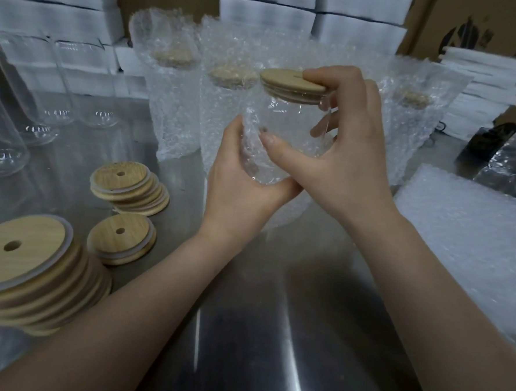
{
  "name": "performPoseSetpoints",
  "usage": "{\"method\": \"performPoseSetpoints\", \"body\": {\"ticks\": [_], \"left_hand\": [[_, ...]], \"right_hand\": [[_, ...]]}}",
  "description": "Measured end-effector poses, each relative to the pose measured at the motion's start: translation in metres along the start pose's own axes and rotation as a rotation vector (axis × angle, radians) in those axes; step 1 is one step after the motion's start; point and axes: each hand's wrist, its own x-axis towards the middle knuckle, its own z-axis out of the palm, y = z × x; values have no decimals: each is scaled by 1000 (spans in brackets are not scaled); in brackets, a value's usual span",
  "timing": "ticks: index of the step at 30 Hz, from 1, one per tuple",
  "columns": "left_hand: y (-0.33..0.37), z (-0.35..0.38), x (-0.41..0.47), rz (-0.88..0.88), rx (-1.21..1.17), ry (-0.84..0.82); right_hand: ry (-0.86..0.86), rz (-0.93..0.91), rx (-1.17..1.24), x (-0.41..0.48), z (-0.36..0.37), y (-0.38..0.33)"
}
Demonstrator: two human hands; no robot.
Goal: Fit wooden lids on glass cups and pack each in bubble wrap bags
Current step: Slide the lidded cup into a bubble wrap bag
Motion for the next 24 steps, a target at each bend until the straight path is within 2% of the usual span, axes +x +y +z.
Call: {"method": "performPoseSetpoints", "body": {"ticks": [8,12,18,24], "left_hand": [[-2,-6,7,-8,-112,-26],[-3,-8,8,17,-107,-82],[-10,-13,7,7,-103,-151],[-9,-15,9,-25,-135,-175]], "right_hand": [[-62,-8,53,1,-1,3],[-36,-50,169,3,-5,5],[-109,-97,322,6,-12,11],[-138,-179,171,11,-23,17]]}}
